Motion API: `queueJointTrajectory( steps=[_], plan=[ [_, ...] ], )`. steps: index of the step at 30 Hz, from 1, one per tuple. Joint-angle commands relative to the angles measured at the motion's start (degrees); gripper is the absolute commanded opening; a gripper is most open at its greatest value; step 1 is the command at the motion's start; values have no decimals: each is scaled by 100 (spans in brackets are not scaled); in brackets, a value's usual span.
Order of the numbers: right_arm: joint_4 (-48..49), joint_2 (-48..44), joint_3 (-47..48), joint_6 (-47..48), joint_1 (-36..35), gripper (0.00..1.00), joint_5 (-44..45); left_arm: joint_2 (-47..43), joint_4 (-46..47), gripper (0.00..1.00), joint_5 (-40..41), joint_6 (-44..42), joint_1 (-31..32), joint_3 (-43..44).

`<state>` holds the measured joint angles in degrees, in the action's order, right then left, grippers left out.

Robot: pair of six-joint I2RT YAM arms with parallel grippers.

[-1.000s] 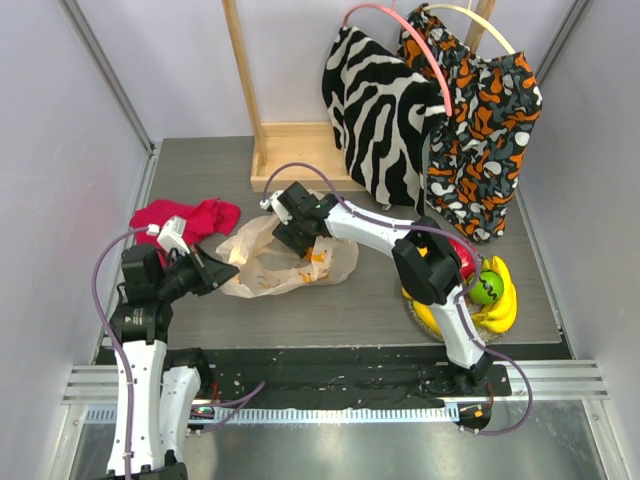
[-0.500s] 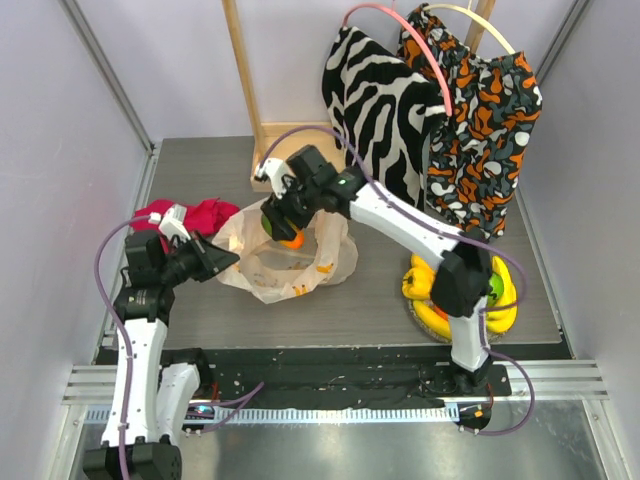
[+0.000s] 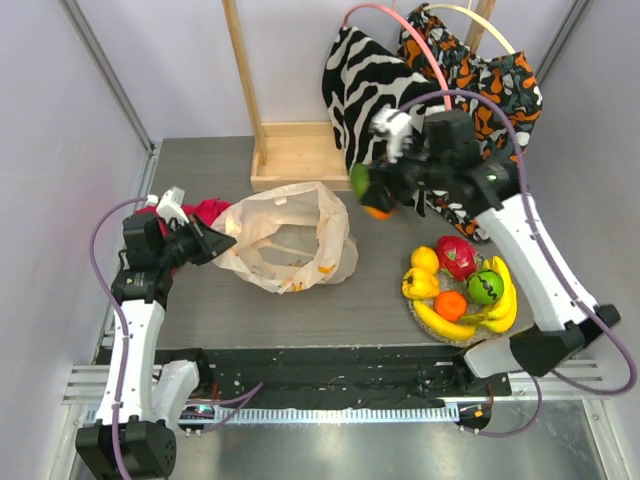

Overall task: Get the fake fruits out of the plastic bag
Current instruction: Take out the fake fruit from the plastic bag, then place the fake fruit on the plate.

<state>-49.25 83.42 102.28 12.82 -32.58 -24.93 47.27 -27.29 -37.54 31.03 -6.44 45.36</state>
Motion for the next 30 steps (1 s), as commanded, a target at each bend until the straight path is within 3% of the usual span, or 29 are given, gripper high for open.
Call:
queueJointTrajectory(
  steps=[1,6,9,19,28,29,30],
  plan=[
    [-1796,-850,-821,1036,989,28,804,46,224,0,71,-184,20,192],
    [-2351,-1609,-2613,2153,1849,25,1692,134,215,0,80,-193,11,245],
    [-2378,-1706,-3133,2417,2184,24,1860,143,224,0,89,-228,20,306],
    [-2010,-1521,-3890,2383,2203,30,2035,55,171,0,115,-246,20,254],
    [-937,-1477,-4559,2620,2194,50,2317,46,180,0,106,-264,20,280],
    [-911,-1504,-4559,2620,2194,54,2317,37,163,0,98,-264,20,280],
    [-919,-1521,-4542,2620,2194,67,2326,37,162,0,89,-264,20,280]
  ],
)
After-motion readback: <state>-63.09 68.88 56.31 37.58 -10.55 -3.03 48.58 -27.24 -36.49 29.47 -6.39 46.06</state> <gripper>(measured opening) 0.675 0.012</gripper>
